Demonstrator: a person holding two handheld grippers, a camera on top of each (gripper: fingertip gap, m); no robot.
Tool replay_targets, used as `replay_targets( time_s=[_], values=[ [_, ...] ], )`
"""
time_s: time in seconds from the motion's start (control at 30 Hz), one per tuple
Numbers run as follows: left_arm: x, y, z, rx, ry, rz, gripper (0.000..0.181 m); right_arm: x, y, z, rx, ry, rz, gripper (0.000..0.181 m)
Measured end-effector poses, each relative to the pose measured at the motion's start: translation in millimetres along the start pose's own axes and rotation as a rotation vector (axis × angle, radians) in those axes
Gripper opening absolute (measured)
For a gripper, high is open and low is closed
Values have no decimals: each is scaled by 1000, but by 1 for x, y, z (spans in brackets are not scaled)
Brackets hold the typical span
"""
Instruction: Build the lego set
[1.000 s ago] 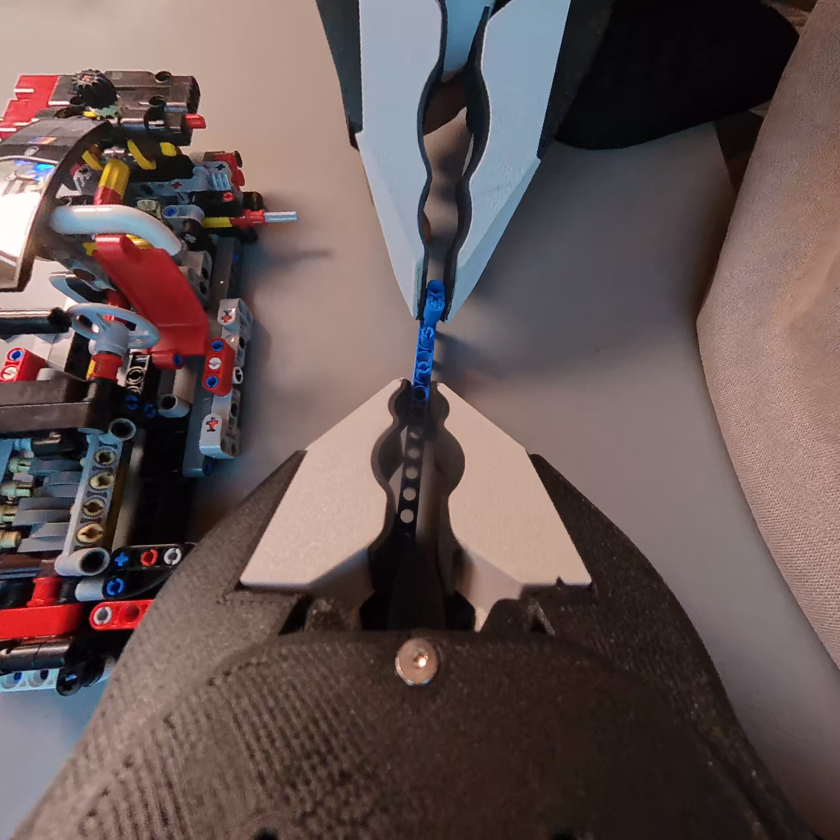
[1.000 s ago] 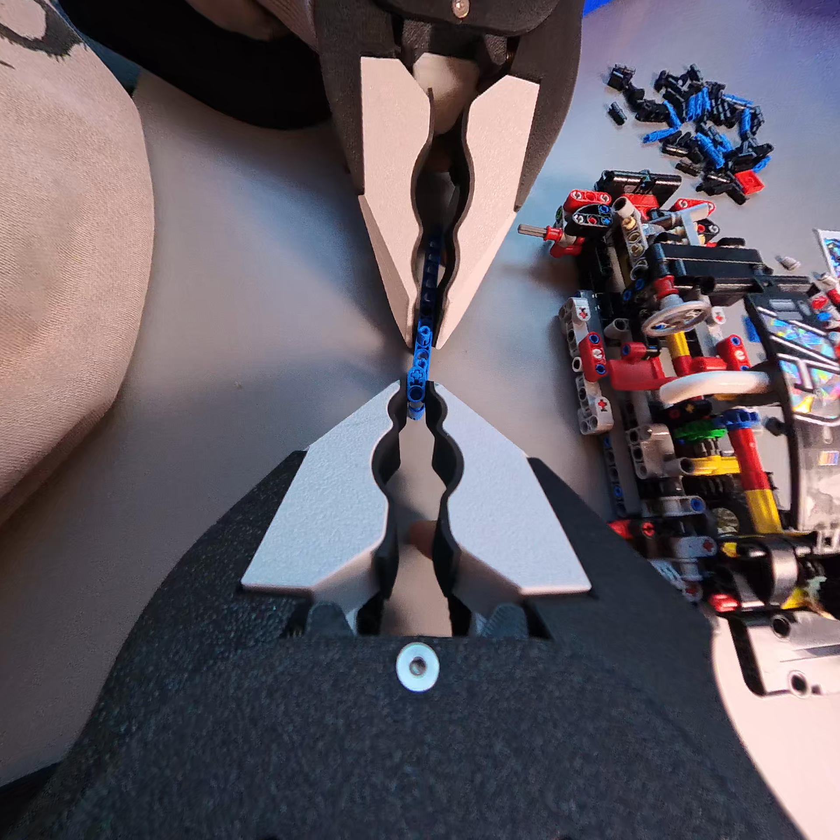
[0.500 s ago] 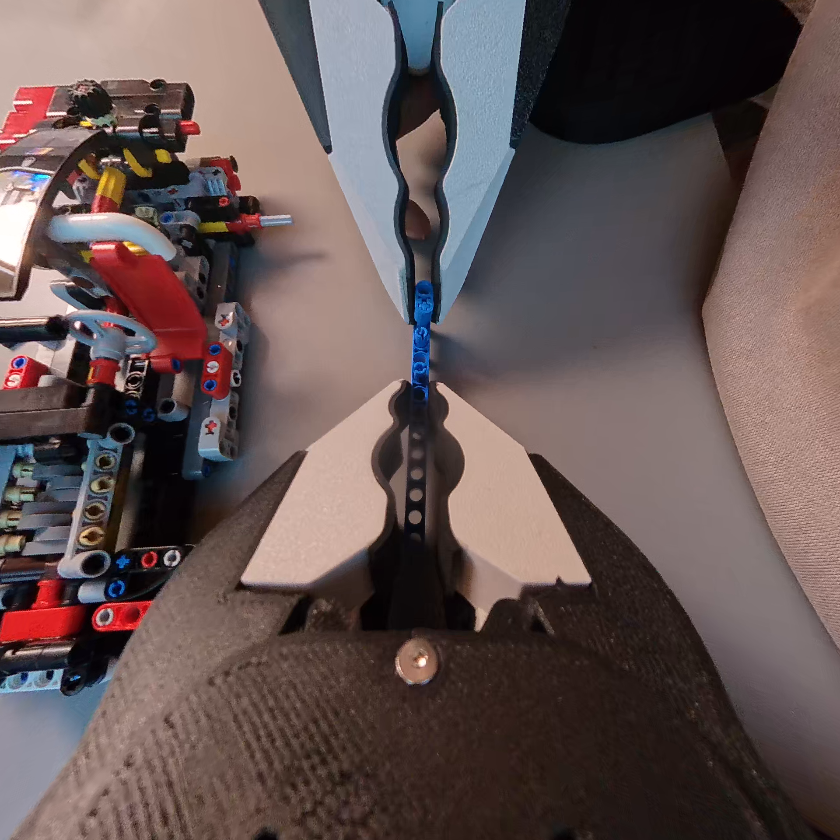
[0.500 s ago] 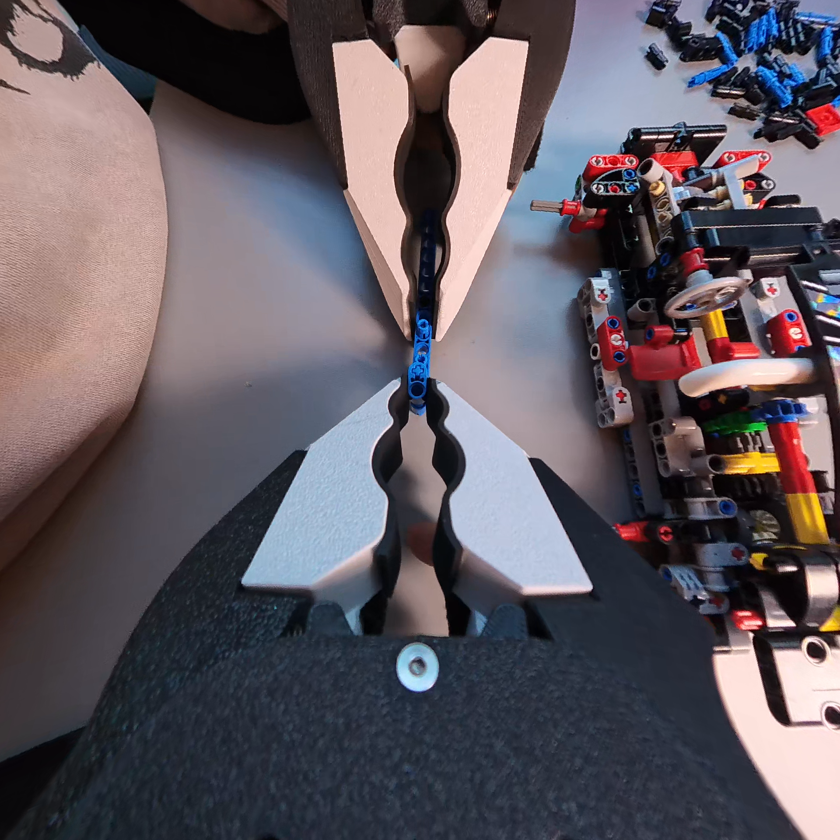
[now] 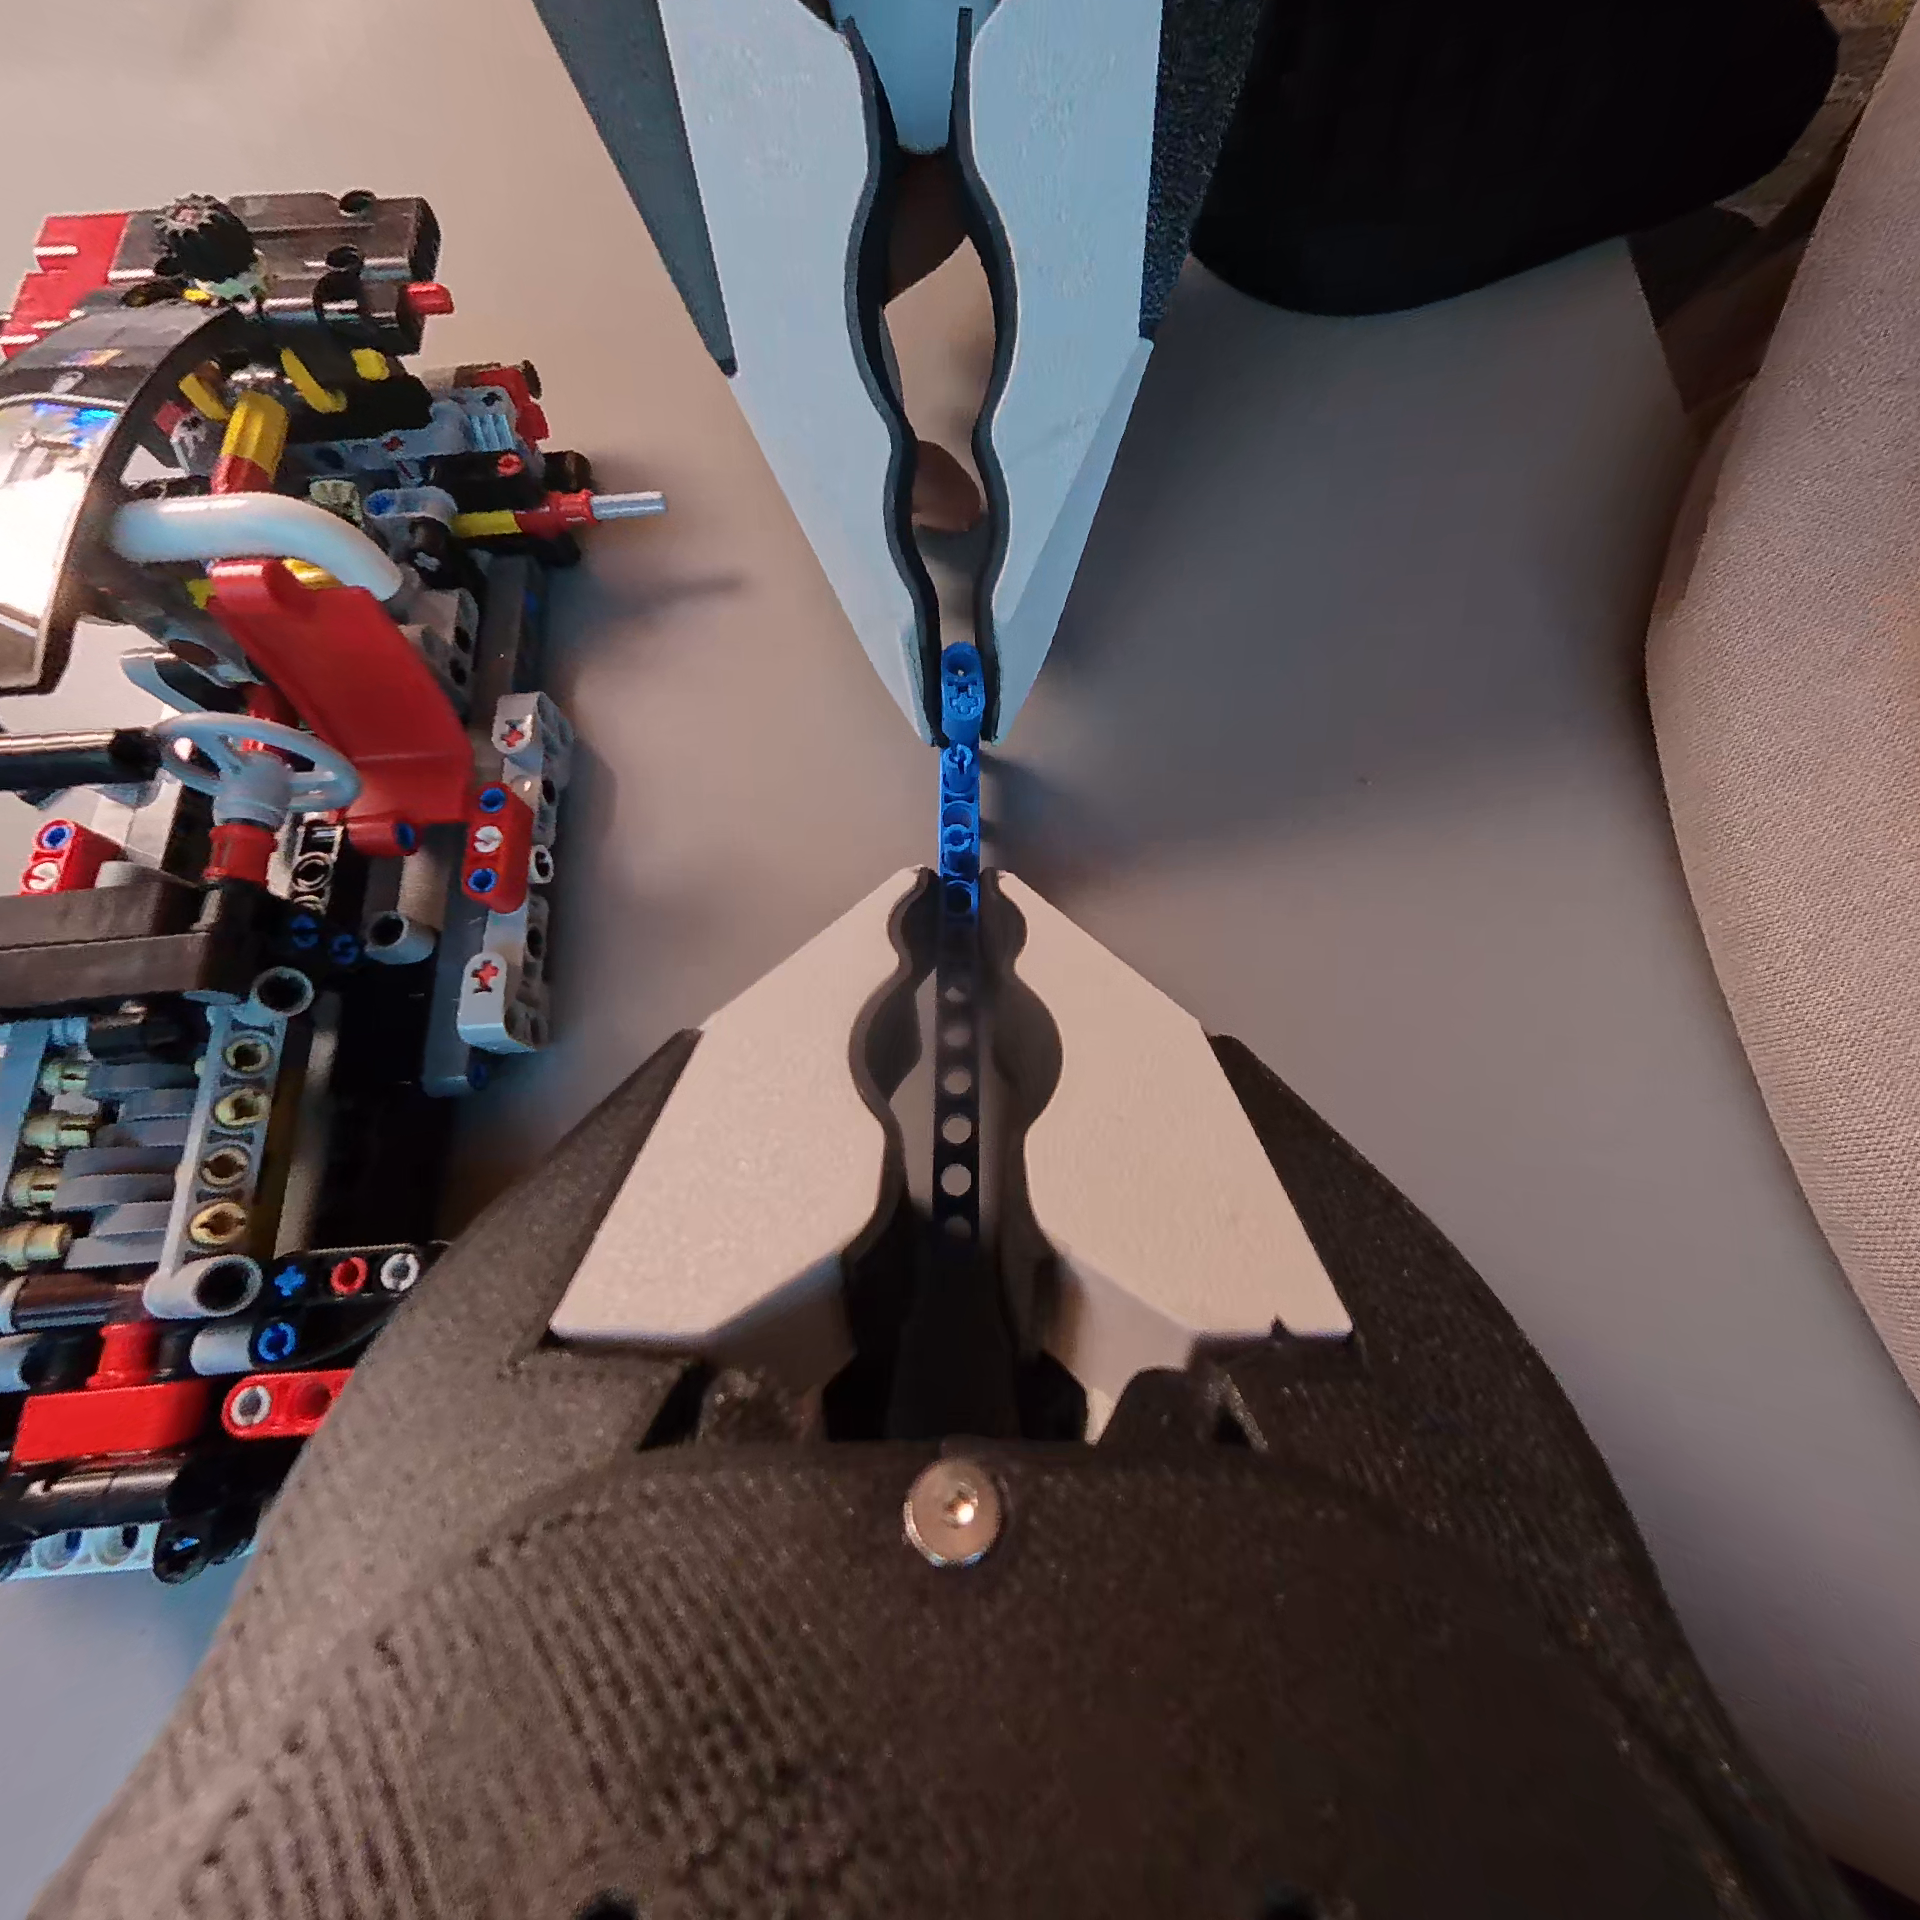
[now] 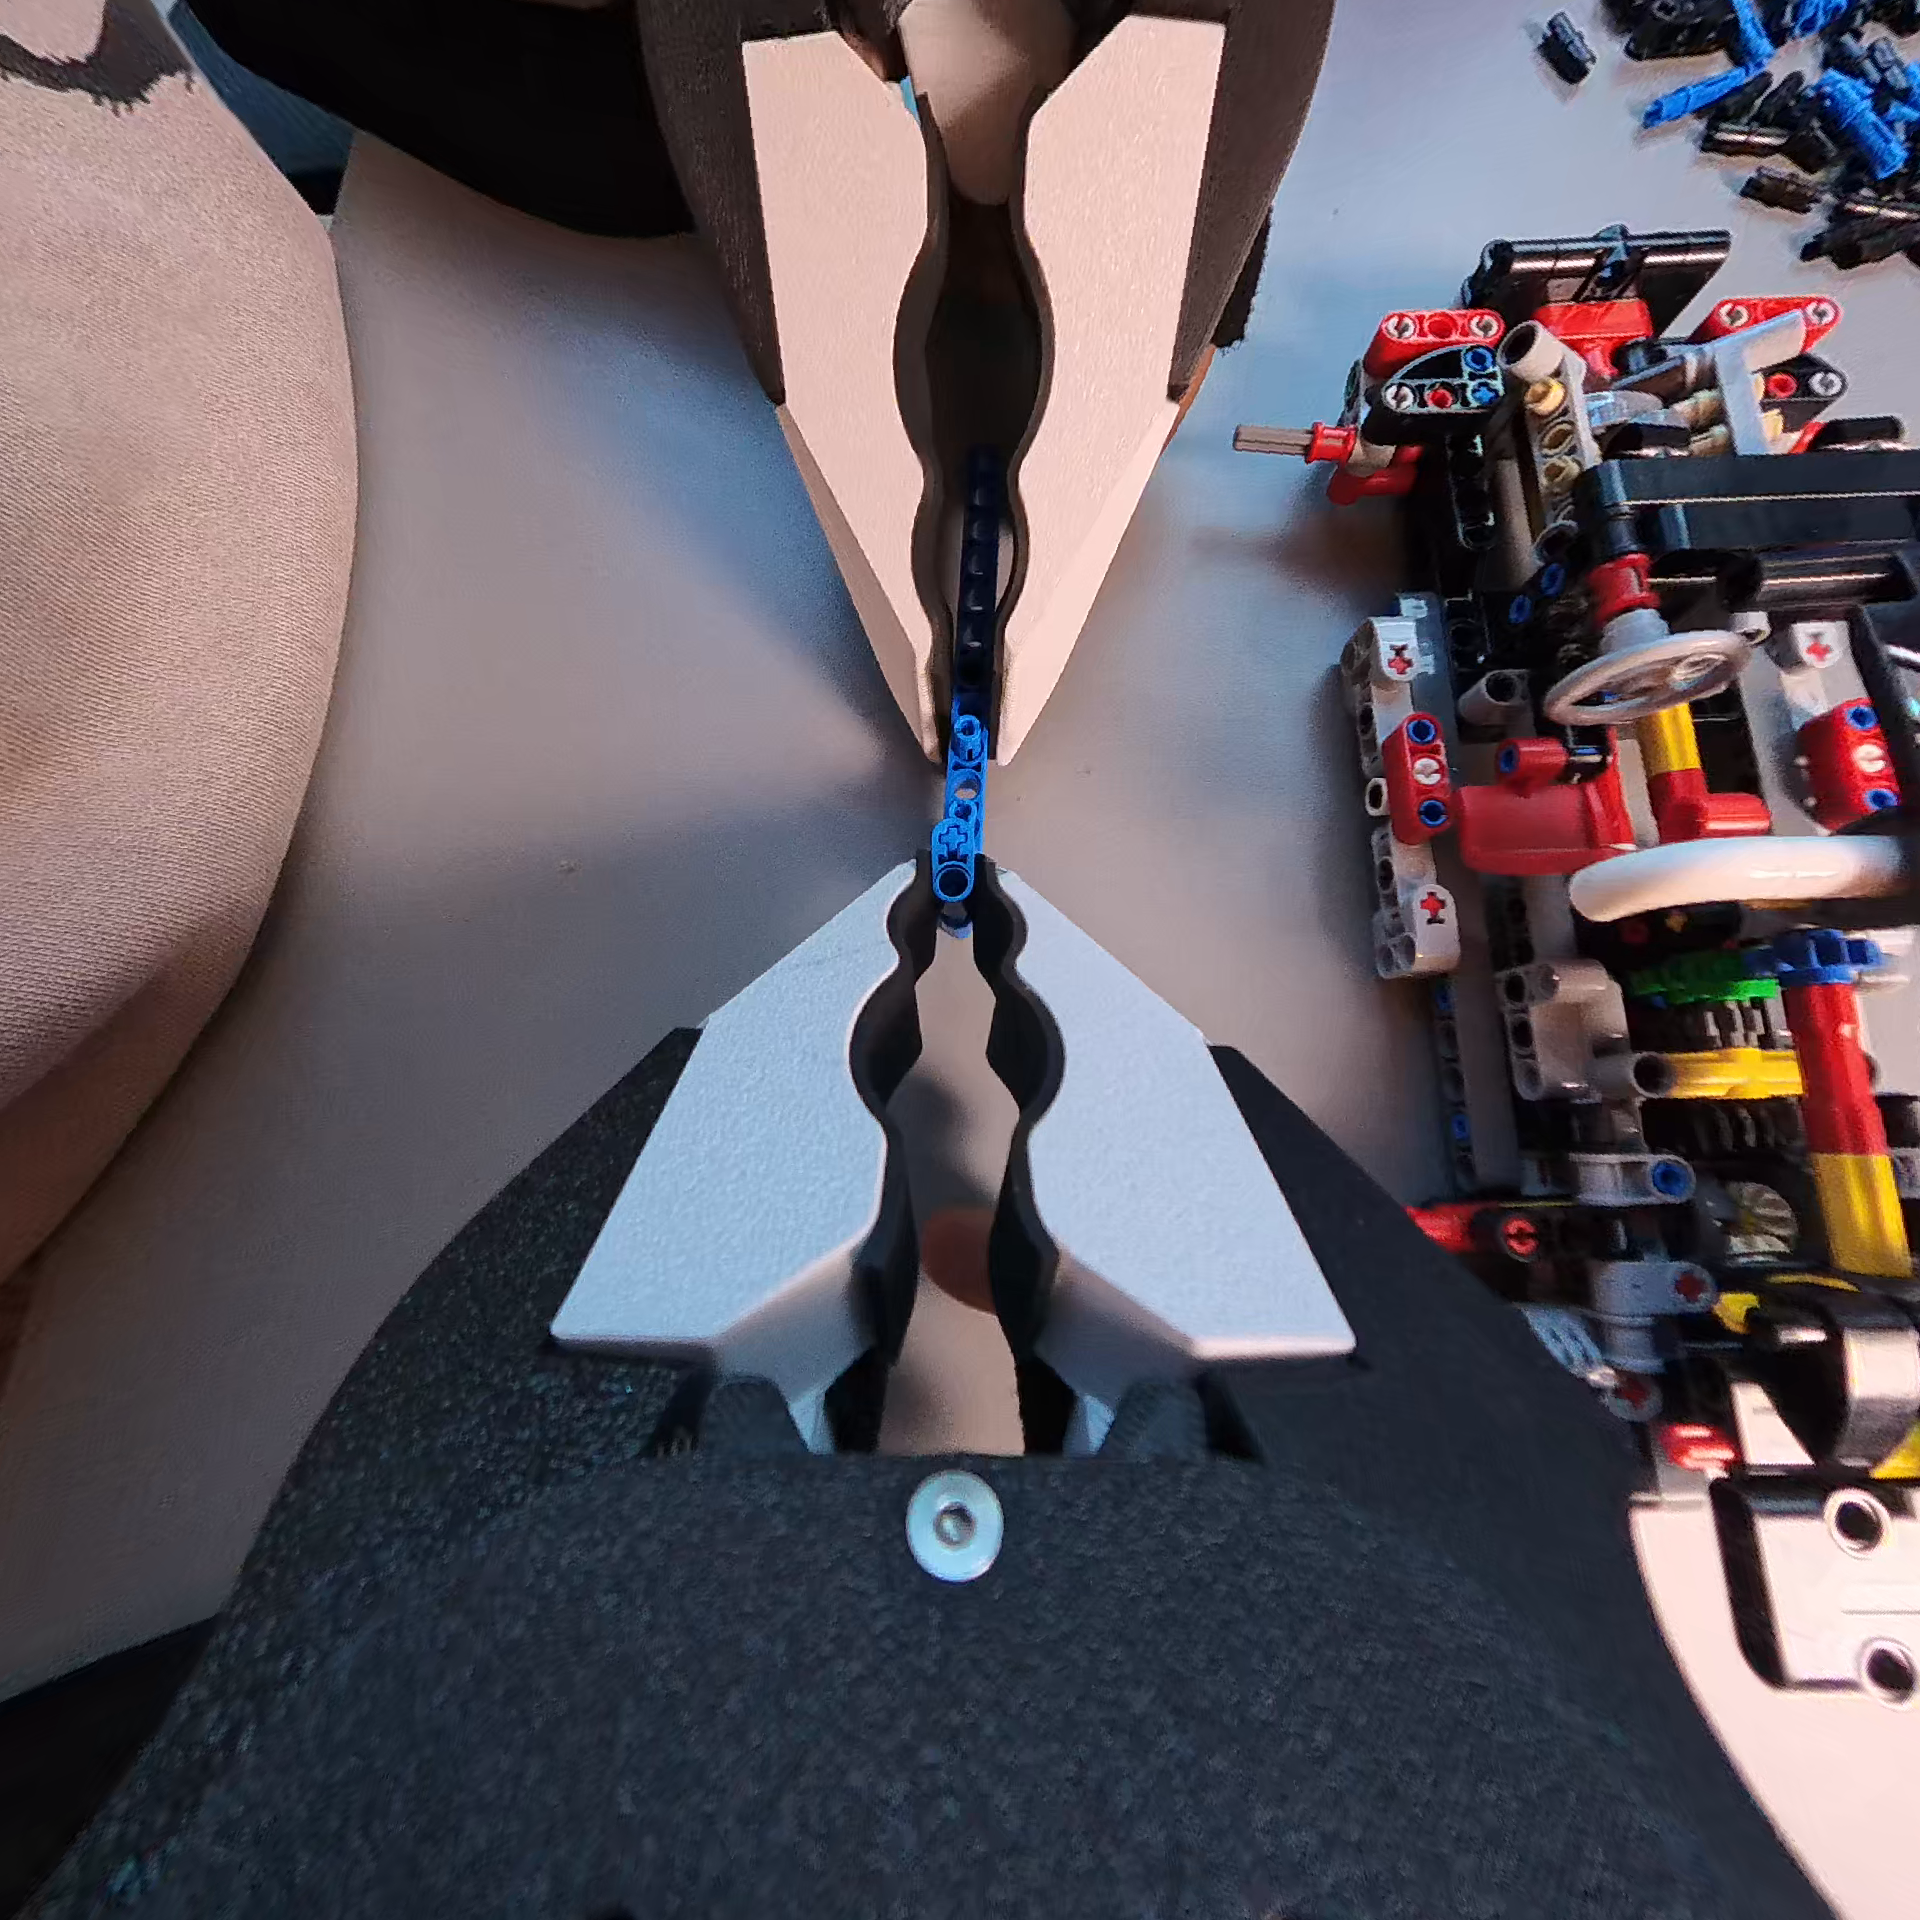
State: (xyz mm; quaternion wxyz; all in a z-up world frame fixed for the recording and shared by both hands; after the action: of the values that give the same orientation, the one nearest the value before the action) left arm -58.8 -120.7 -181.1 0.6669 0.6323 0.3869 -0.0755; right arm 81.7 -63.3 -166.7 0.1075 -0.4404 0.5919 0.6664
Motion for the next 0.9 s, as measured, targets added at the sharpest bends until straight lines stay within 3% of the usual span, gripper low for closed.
replay_targets(
  time_s=[0.37, 0.53, 0.9],
  values=[
    [-1, 0, -1, -15, -4, -2, 6, 1, 3, -3, -35, -67, -14, 7],
    [0, 0, 0, -17, 9, -5, 6, -9, 10, -7, -49, -103, 3, 31],
    [-1, 0, 0, -13, 15, -12, 6, -4, 31, -11, -144, -132, -297, 5]
  ],
)
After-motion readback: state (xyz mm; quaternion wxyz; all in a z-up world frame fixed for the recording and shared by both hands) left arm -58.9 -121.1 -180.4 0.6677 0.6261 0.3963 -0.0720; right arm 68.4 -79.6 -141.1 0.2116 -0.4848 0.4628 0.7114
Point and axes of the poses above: each gripper's, where its closed fingertips meet, x out along the fingers, y out of its top, z = x × y across the jaws, the point moved 9 cm from there along -x, back along the fingers, and after that the axes turned 6 degrees about y, right-handed, at the moved point
